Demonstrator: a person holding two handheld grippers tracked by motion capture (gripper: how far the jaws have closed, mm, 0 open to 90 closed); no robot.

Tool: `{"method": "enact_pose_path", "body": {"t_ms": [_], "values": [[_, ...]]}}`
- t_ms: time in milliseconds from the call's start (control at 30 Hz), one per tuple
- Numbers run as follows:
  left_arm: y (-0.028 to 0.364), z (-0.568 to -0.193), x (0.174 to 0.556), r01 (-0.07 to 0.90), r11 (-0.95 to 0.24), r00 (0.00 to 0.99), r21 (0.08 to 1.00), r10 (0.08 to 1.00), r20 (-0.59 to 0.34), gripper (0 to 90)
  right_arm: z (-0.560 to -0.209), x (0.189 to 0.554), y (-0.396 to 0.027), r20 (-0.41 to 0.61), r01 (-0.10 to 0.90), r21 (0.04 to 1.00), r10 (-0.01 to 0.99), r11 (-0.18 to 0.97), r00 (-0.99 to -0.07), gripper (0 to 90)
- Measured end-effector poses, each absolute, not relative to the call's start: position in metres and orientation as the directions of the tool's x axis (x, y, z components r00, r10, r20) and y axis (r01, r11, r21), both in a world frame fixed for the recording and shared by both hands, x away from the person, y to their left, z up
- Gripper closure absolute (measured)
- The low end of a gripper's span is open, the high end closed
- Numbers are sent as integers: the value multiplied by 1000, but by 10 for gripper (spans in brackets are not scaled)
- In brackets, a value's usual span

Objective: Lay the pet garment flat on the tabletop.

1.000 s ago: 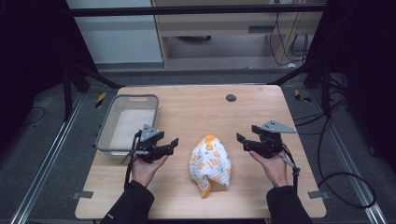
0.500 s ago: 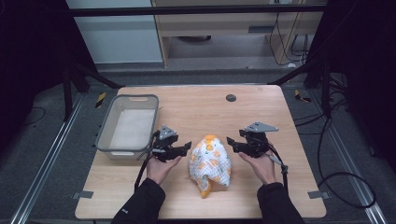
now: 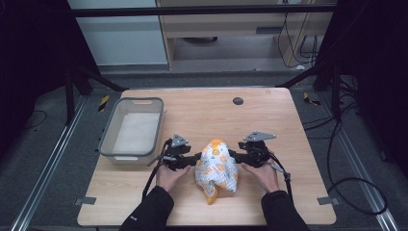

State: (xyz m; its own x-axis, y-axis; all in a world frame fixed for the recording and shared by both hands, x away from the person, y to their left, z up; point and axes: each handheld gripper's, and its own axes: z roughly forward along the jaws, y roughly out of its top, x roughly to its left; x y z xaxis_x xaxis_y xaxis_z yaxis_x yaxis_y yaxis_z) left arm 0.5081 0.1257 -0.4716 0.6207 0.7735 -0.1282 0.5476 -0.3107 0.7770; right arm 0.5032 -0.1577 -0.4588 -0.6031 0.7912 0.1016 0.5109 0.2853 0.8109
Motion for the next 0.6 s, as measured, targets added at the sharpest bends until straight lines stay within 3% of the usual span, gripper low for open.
{"method": "enact_pose_path", "body": {"t_ms": [233, 400, 600], "values": [[119, -478, 508, 558, -338, 637, 757, 760, -130, 474, -468, 502, -151, 107, 525, 793, 777, 310, -621, 497], [116, -483, 510, 573, -340, 648, 746, 745, -158, 520, -471, 503, -150, 144, 542, 785, 763, 299, -630, 595], [115, -488, 511, 593, -336, 664, 732, 717, -209, 695, -476, 504, -146, 167, 558, 767, 740, 318, -651, 735]]}}
